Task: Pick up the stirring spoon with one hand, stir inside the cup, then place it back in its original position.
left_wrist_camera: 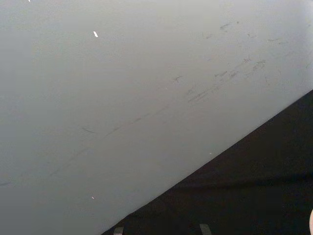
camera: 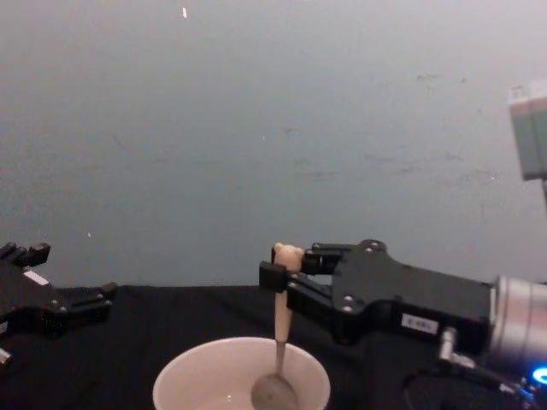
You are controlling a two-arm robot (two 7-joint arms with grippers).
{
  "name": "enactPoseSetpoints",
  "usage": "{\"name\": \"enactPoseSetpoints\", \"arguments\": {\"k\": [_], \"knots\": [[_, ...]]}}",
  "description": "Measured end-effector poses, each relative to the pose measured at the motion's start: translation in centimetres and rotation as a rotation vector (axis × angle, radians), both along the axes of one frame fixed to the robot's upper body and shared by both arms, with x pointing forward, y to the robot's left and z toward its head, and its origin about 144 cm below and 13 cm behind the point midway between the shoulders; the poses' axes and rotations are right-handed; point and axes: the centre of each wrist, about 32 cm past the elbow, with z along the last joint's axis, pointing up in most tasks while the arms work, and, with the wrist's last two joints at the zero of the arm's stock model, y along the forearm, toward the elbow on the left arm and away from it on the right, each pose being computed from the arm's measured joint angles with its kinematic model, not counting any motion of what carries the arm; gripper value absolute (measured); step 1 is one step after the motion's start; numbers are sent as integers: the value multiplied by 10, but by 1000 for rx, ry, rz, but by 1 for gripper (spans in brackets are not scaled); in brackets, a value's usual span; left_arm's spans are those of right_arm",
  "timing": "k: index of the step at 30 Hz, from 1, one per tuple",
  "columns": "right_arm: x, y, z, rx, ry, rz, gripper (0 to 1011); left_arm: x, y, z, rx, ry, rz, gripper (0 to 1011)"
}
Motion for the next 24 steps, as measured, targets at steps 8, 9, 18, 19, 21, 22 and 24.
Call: {"name": "enactPoseSetpoints", "arguments": {"k": [8, 9, 18, 19, 21, 22, 24], "knots": [[-14, -1, 0, -11, 17, 58, 212, 0, 0, 0, 0, 0, 0, 1001], [-15, 0, 0, -11, 20, 64, 212, 0, 0, 0, 0, 0, 0, 1001], [-14, 20, -2, 12, 33, 96, 212, 0, 0, 0, 0, 0, 0, 1001], [-12, 22, -3, 13, 32, 94, 212, 0, 0, 0, 0, 0, 0, 1001], [-9, 24, -3, 14, 29, 85, 212, 0, 0, 0, 0, 0, 0, 1002], [-6, 26, -4, 13, 26, 72, 212, 0, 0, 0, 0, 0, 0, 1001], [-2, 28, -5, 11, 22, 52, 212, 0, 0, 0, 0, 0, 0, 1001]]}}
